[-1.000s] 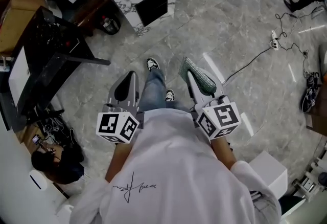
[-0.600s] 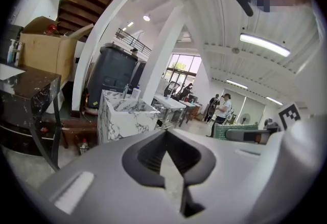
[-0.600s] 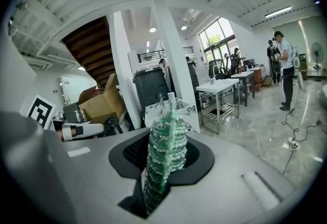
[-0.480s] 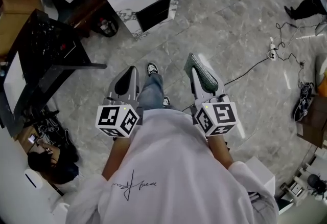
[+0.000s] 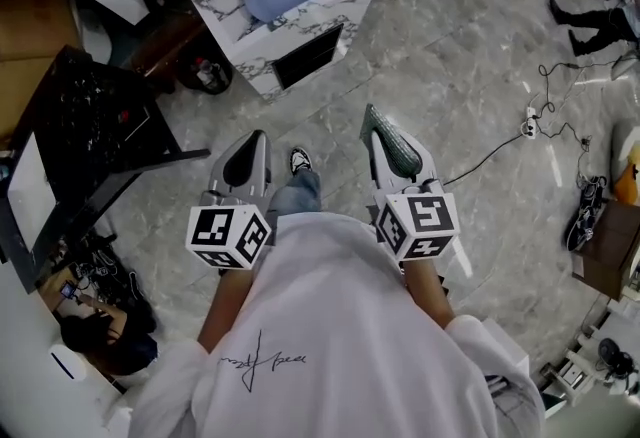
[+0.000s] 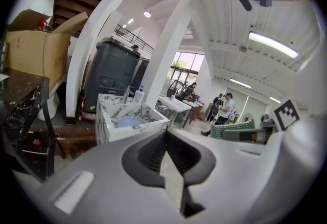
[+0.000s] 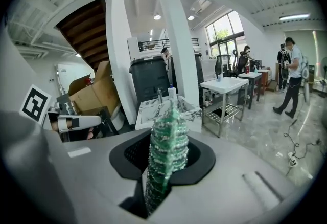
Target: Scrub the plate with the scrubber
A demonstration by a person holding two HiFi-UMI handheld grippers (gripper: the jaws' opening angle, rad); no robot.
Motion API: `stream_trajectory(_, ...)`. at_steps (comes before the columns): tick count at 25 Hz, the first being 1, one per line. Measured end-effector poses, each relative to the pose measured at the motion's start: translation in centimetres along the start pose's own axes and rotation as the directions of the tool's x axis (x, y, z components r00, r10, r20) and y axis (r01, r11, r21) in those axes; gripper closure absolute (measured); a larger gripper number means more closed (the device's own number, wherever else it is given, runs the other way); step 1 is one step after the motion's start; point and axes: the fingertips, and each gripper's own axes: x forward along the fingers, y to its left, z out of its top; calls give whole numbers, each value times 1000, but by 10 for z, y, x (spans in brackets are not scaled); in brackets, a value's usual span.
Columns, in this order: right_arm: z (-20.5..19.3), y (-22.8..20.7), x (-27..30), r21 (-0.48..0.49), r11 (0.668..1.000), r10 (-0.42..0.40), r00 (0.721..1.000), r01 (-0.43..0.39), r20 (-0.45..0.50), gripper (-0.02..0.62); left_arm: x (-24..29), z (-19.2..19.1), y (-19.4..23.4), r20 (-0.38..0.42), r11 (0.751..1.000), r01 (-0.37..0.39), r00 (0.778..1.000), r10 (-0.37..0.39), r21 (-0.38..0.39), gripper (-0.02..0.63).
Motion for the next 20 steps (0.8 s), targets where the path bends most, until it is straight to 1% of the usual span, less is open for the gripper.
stream_trajectory(3,16,7,25,-8,1000,23,1000,-23,-8,541,16,19,17,23,1000,6,1000,-6,-7,571)
stream_trajectory(6,27,14,49,-27,999,36,998,-37,-47,541,28,37,30,53,1000,17,998,-18,7,571)
stream_trajectory(9,36,21,65,-33,998,53,997,-56,-62,541,36,48,41,75,1000,28,997,-29,5,570)
stream_trajectory(14,42,31,81,-47,995,84,993,-88,-77,541,43,49,51,79,999,47,996,-45,-25,569)
stream_trajectory(20,44,34,99,-68,988,131,985,-140,-113,540,47,43,63,57,999,23,998,-20,-41,569)
